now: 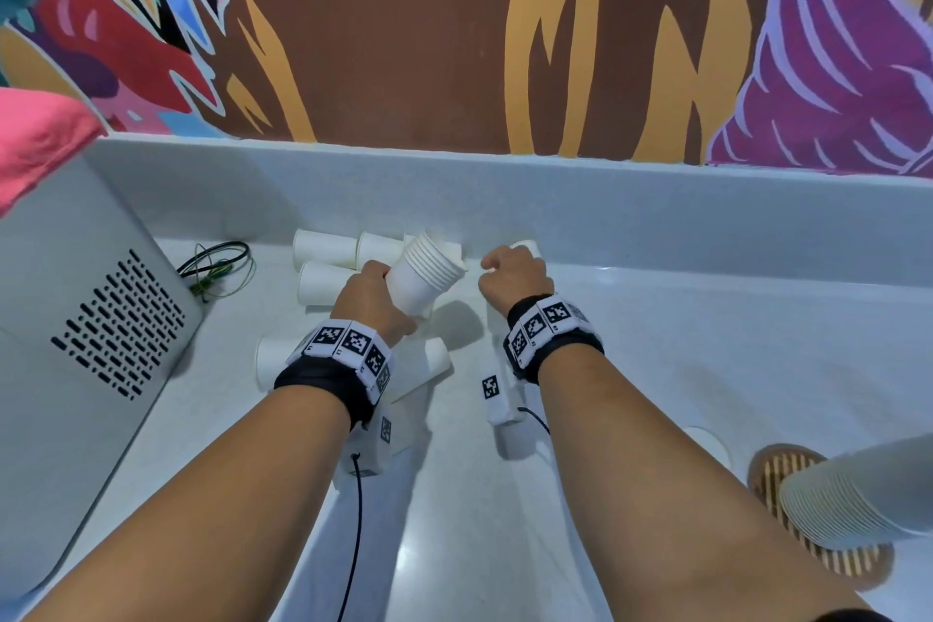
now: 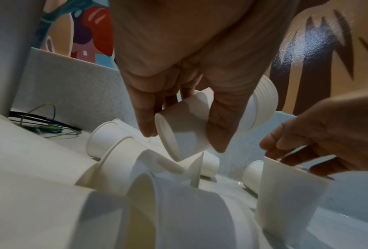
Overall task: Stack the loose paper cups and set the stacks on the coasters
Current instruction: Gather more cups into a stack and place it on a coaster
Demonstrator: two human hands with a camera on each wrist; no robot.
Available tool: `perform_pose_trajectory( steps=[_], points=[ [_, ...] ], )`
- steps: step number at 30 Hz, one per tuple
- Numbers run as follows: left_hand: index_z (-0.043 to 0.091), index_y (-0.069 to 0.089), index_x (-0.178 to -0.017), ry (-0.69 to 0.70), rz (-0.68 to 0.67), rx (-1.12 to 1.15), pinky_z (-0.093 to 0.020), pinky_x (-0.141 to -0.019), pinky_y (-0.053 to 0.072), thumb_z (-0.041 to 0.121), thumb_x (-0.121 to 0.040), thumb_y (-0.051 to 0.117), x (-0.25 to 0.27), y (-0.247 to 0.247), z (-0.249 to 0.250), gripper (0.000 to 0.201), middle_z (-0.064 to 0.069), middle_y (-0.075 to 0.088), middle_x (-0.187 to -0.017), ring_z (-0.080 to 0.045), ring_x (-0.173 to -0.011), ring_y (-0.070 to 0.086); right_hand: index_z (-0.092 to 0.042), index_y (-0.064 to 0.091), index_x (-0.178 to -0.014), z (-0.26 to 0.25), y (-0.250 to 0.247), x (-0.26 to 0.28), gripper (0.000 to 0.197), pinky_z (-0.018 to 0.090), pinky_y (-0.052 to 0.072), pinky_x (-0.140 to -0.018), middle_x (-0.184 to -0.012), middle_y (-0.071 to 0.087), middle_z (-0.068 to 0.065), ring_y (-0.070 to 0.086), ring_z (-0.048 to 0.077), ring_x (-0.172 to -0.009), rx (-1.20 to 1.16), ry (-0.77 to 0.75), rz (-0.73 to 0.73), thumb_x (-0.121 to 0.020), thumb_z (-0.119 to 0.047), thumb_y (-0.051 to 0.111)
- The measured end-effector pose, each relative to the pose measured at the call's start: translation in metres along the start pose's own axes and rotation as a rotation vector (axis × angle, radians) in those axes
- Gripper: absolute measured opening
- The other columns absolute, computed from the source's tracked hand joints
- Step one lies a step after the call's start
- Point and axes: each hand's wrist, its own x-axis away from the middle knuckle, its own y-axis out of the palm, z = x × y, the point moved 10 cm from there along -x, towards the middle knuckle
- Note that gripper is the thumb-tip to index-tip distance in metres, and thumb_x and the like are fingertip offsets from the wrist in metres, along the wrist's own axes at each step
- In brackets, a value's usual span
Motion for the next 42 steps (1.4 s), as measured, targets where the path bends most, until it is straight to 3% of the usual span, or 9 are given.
perform_pose_trajectory(
  steps=[5, 13, 19, 23, 27, 31, 33, 39, 42],
  points=[
    [0.009, 0.049, -0.116, -0.034, -0.022, -0.045, -0.030, -0.069, 0.040, 0.012, -0.064, 0.082, -0.006, 0.006, -0.004, 0.061, -0.003, 0.055, -0.092, -0.022, -0.079, 0.052, -0.023, 0.051, -0.127, 0.000, 0.019, 0.009, 0.045, 0.039, 0.042, -0.093, -0.118, 0.061, 0.005, 0.054, 0.027, -0.113, 0.303, -0.105, 0.031, -0.083, -0.017, 0.058],
    [0.011, 0.050, -0.108, -0.045, -0.044, -0.091, -0.030, -0.066, 0.042, 0.012, -0.067, 0.078, -0.012, 0.013, -0.009, 0.050, -0.006, 0.060, -0.094, -0.025, -0.078, 0.056, -0.024, 0.035, -0.143, -0.014, -0.043, -0.007, 0.053, 0.032, 0.045, -0.088, -0.117, 0.061, 0.011, 0.057, 0.028, -0.107, -0.405, -0.063, 0.249, -0.095, -0.003, 0.039],
    [0.011, 0.050, -0.112, -0.004, -0.041, -0.063, -0.031, -0.066, 0.044, 0.016, -0.065, 0.081, -0.013, 0.016, 0.005, 0.056, -0.003, 0.059, -0.091, -0.025, -0.077, 0.057, -0.014, 0.054, -0.133, -0.049, -0.020, -0.001, 0.040, 0.022, 0.036, -0.096, -0.132, 0.056, 0.012, 0.052, 0.026, -0.121, -0.499, -0.199, 0.055, -0.099, -0.004, 0.036],
    [0.011, 0.051, -0.114, -0.013, -0.042, -0.064, -0.031, -0.067, 0.045, 0.017, -0.063, 0.082, -0.012, 0.016, 0.000, 0.060, -0.006, 0.064, -0.099, -0.025, -0.079, 0.057, -0.009, 0.062, -0.119, -0.044, 0.002, -0.001, 0.035, 0.026, 0.039, -0.096, -0.125, 0.058, 0.010, 0.053, 0.024, -0.116, -0.571, -0.188, 0.011, -0.094, -0.002, 0.039],
    [0.010, 0.051, -0.116, -0.036, -0.040, -0.060, -0.030, -0.067, 0.040, 0.018, -0.066, 0.083, -0.011, 0.011, -0.011, 0.061, -0.007, 0.063, -0.102, -0.022, -0.079, 0.053, -0.012, 0.052, -0.132, -0.002, 0.004, -0.021, 0.047, 0.036, 0.039, -0.104, -0.135, 0.044, 0.013, 0.044, 0.029, -0.125, -0.243, -0.040, 0.134, -0.088, 0.001, 0.044],
    [0.011, 0.050, -0.119, -0.052, -0.034, -0.069, -0.030, -0.067, 0.040, 0.018, -0.066, 0.083, -0.013, 0.008, -0.016, 0.063, -0.006, 0.064, -0.105, -0.022, -0.080, 0.054, -0.030, 0.023, -0.149, 0.021, 0.037, -0.026, 0.070, 0.043, 0.027, -0.114, -0.157, 0.019, 0.004, 0.024, 0.028, -0.141, 0.140, -0.040, -0.033, -0.088, -0.012, 0.053],
    [0.011, 0.050, -0.120, -0.052, -0.025, -0.072, -0.030, -0.067, 0.041, 0.019, -0.065, 0.083, -0.015, 0.006, -0.016, 0.065, -0.006, 0.064, -0.105, -0.022, -0.080, 0.055, -0.036, 0.019, -0.148, 0.025, 0.058, -0.024, 0.071, 0.046, 0.027, -0.113, -0.159, 0.011, 0.001, 0.028, 0.030, -0.138, 0.200, -0.060, -0.142, -0.090, -0.013, 0.051],
    [0.012, 0.050, -0.120, -0.056, -0.023, -0.063, -0.030, -0.067, 0.042, 0.018, -0.064, 0.083, -0.021, 0.006, -0.015, 0.065, -0.006, 0.064, -0.104, -0.022, -0.080, 0.055, -0.024, 0.039, -0.129, 0.012, 0.056, -0.029, 0.041, 0.043, 0.041, -0.091, -0.134, 0.037, 0.009, 0.046, 0.030, -0.113, 0.333, -0.109, 0.050, -0.091, -0.022, 0.053],
    [0.012, 0.050, -0.121, -0.066, -0.023, -0.059, -0.030, -0.068, 0.042, 0.018, -0.064, 0.084, -0.021, 0.006, -0.017, 0.067, -0.005, 0.064, -0.105, -0.021, -0.081, 0.055, -0.017, 0.040, -0.126, 0.002, 0.049, -0.038, 0.044, 0.039, 0.042, -0.088, -0.130, 0.040, 0.008, 0.048, 0.027, -0.112, 0.336, -0.125, 0.109, -0.087, -0.018, 0.061]
  ],
)
